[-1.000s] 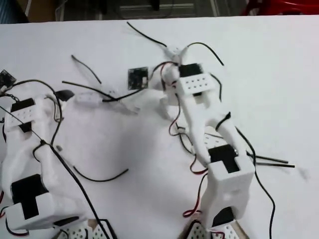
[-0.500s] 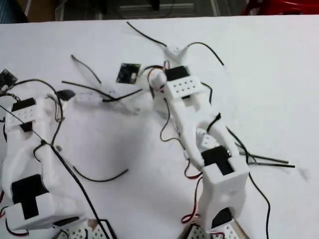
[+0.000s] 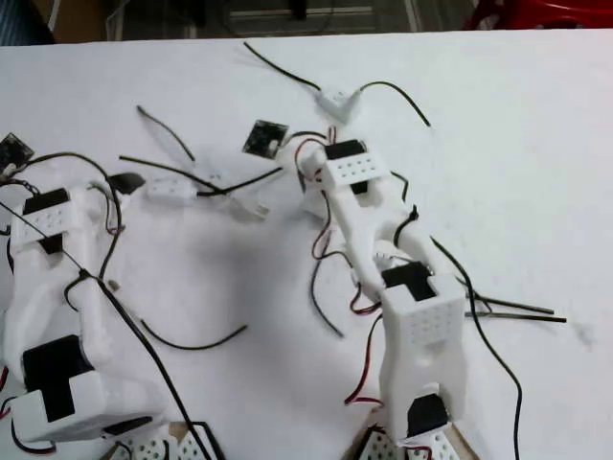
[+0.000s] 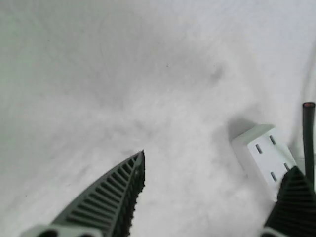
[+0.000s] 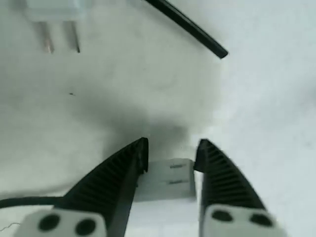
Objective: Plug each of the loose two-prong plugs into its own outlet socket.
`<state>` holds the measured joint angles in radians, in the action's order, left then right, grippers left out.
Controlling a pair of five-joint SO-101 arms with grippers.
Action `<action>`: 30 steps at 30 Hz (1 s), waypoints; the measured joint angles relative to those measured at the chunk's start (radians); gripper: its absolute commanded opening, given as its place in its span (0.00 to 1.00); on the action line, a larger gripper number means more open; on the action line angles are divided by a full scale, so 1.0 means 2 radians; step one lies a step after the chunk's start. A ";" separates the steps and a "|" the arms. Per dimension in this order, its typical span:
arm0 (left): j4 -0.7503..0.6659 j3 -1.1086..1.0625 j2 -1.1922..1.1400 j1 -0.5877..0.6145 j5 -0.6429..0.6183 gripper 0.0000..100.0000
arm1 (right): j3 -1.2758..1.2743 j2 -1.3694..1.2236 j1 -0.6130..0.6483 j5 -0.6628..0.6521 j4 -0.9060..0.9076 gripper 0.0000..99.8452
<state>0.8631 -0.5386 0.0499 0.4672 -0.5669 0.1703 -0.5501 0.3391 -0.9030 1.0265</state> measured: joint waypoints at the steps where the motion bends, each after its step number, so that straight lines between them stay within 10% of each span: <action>1: 0.000 0.000 0.000 0.000 0.000 0.40 | 0.004 0.000 0.001 0.010 0.008 0.12; 9: 0.000 0.000 0.000 0.000 0.000 0.40 | 0.064 0.043 0.044 0.123 0.111 0.12; 30: 0.000 0.000 0.000 0.000 0.000 0.40 | 0.070 -0.005 -0.009 0.134 0.154 0.12</action>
<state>0.8631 -0.5386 0.0499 0.4672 -0.5669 0.3099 -0.5608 0.3207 -0.6345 1.3349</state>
